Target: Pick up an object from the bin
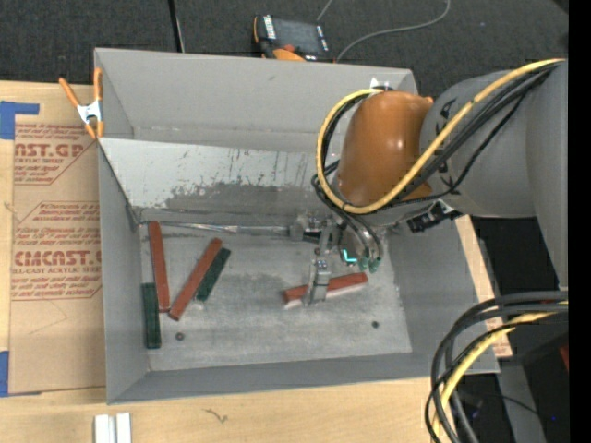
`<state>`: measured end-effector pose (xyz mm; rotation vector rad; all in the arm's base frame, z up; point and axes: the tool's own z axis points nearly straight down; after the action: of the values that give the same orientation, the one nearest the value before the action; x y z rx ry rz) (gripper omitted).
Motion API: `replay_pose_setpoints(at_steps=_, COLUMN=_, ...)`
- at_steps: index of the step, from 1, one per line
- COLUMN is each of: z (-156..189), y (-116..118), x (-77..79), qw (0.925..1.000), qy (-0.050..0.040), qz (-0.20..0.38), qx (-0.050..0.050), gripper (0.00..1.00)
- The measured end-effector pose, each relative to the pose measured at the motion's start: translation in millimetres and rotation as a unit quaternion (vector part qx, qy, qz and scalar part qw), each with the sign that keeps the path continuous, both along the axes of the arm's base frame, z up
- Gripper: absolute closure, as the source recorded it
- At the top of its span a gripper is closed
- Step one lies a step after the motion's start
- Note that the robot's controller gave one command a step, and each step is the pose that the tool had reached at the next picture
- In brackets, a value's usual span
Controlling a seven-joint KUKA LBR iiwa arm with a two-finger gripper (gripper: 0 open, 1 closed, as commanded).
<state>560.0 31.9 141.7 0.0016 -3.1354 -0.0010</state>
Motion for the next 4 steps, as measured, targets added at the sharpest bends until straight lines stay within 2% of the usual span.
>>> replay_pose_setpoints(at_steps=1, z=-76.9, y=-55.7, x=-18.1, qw=0.9996, qy=0.0009, qz=0.028, qx=-0.001, gripper=0.0)
replay_pose_setpoints(at_steps=2, z=-77.3, y=-54.8, x=-18.0, qw=0.9996, qy=-0.0035, qz=0.028, qx=0.0, gripper=0.0)
replay_pose_setpoints(at_steps=4, z=-77.3, y=-53.3, x=-17.3, qw=0.9996, qy=-0.0038, qz=0.028, qx=0.0, gripper=0.0)
